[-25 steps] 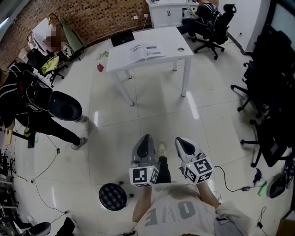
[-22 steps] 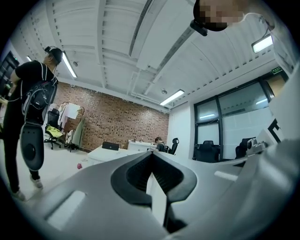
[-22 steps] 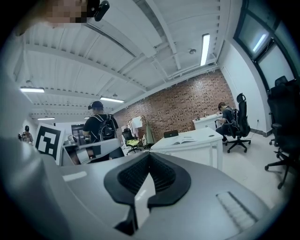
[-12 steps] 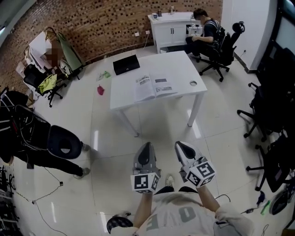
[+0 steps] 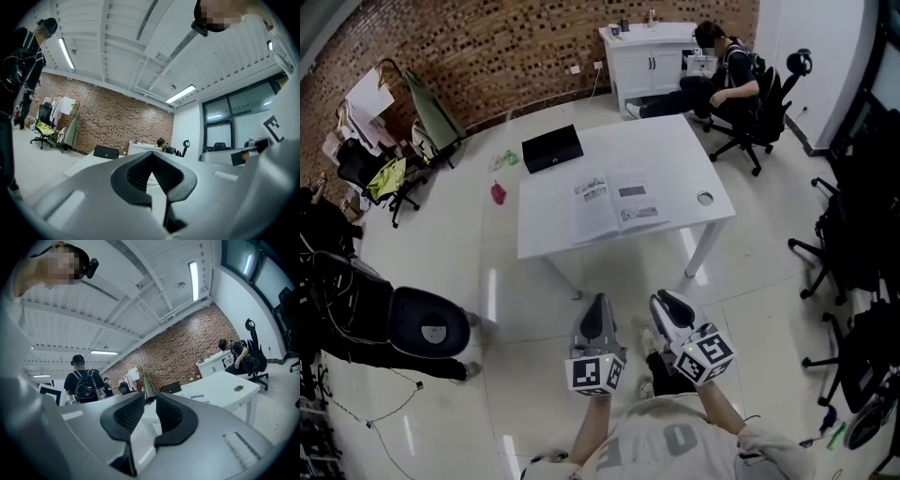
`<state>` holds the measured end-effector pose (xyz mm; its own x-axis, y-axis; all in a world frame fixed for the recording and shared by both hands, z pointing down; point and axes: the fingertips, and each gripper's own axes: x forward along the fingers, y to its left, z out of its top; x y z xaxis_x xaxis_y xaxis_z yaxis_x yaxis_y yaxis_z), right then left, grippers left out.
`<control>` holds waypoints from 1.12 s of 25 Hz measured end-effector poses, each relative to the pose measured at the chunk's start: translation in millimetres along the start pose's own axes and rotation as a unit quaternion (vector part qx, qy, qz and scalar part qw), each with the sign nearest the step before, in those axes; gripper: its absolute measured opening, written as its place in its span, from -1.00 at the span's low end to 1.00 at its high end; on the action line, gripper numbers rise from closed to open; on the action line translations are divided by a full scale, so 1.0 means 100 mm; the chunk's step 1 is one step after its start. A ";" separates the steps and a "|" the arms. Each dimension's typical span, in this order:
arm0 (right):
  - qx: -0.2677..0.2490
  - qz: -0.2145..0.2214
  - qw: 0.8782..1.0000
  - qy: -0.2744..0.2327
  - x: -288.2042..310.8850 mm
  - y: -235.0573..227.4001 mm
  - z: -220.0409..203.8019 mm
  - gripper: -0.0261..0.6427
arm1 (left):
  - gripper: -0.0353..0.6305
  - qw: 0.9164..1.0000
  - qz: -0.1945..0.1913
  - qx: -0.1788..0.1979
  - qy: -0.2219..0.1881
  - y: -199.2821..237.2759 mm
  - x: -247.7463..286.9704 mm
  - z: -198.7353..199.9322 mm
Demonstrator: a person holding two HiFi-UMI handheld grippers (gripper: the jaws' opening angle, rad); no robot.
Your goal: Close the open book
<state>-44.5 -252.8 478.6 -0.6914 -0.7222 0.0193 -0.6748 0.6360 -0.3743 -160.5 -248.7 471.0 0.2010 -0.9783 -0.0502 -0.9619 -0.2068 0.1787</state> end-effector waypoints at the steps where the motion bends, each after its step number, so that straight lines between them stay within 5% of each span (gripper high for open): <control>1: 0.001 0.001 1.000 0.002 0.09 -0.10 0.00 -0.70 | -0.85 1.000 0.000 0.002 -0.002 0.00 0.12 -0.01; 14: 0.006 0.036 0.998 0.048 1.62 -1.09 0.26 -0.54 | -0.85 0.999 0.018 0.038 -0.029 0.47 1.77 0.18; 21: 0.082 0.011 0.993 0.086 2.06 -1.50 -0.24 -0.34 | -0.85 1.000 0.027 0.004 0.000 0.80 2.13 -0.25; 25: 0.092 -0.028 0.990 0.103 2.12 -1.69 -0.56 -0.36 | -0.85 1.000 0.020 0.023 -0.006 0.88 2.22 -0.35; 28: 0.157 -0.069 0.979 0.109 2.17 -1.91 -0.83 -0.36 | -0.85 0.999 0.018 0.027 -0.007 0.98 2.29 -0.37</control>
<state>-87.1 -508.4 631.0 -0.6607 -0.6983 0.2754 -0.6771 0.3961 -0.6202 -201.5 -493.2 513.7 0.1649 -0.9846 -0.0579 -0.9769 -0.1711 0.1279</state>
